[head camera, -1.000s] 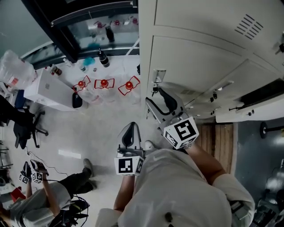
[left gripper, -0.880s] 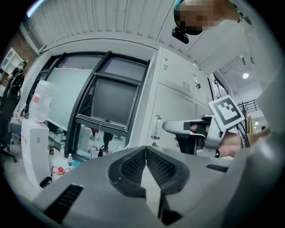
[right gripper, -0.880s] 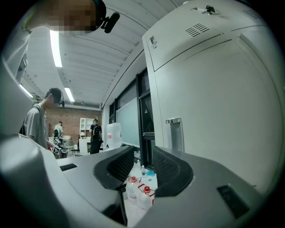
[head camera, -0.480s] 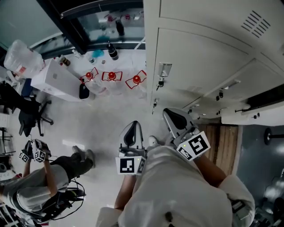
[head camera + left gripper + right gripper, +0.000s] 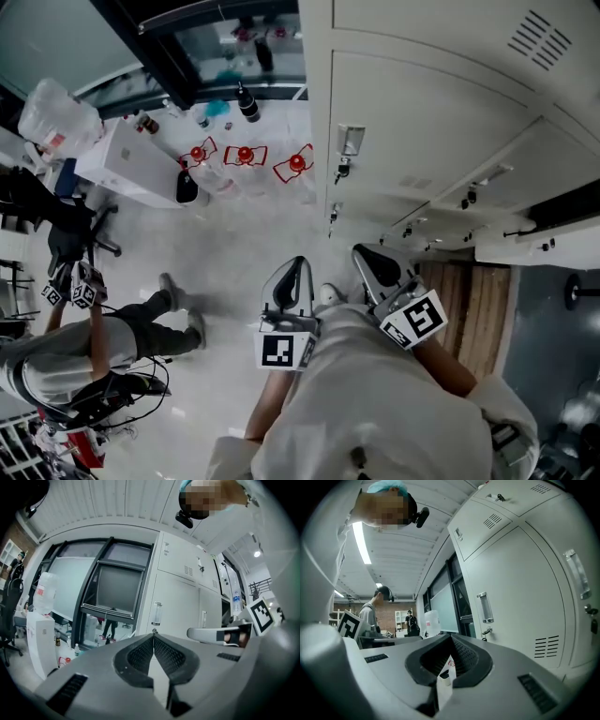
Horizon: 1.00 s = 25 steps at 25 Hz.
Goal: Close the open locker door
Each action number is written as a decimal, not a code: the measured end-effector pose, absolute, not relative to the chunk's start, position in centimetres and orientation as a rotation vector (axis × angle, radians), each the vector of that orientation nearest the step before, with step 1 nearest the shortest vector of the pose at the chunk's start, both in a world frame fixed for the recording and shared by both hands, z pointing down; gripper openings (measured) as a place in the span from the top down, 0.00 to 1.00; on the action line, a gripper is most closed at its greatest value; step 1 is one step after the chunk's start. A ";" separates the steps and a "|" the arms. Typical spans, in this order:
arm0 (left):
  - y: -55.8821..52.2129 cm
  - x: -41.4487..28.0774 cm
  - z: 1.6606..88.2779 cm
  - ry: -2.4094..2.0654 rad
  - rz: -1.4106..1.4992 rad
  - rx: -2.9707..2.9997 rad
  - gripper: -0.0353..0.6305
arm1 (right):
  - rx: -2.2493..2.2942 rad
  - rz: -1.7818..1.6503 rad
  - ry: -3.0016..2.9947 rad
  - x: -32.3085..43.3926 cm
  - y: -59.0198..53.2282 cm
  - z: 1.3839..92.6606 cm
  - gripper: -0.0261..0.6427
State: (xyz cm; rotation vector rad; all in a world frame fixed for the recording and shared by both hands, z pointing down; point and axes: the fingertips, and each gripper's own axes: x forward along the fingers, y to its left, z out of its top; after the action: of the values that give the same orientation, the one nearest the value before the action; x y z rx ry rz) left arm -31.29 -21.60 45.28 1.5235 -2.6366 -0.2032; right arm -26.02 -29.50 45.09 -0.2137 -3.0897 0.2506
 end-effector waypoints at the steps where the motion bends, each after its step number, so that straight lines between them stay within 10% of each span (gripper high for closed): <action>1: -21.8 -31.1 45.3 -2.632 -0.200 1.533 0.93 | -0.207 0.247 -3.090 -25.9 -29.5 45.1 0.92; 25: -21.3 -30.0 45.7 -2.643 -0.214 1.521 0.93 | -0.284 0.190 -3.065 -25.9 -27.8 45.7 0.92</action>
State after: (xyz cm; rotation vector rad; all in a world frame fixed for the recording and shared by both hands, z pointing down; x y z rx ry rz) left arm -30.04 -21.29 45.67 1.5209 -2.6431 -0.2137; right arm -25.88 -27.79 45.72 -0.2835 -3.0649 0.1899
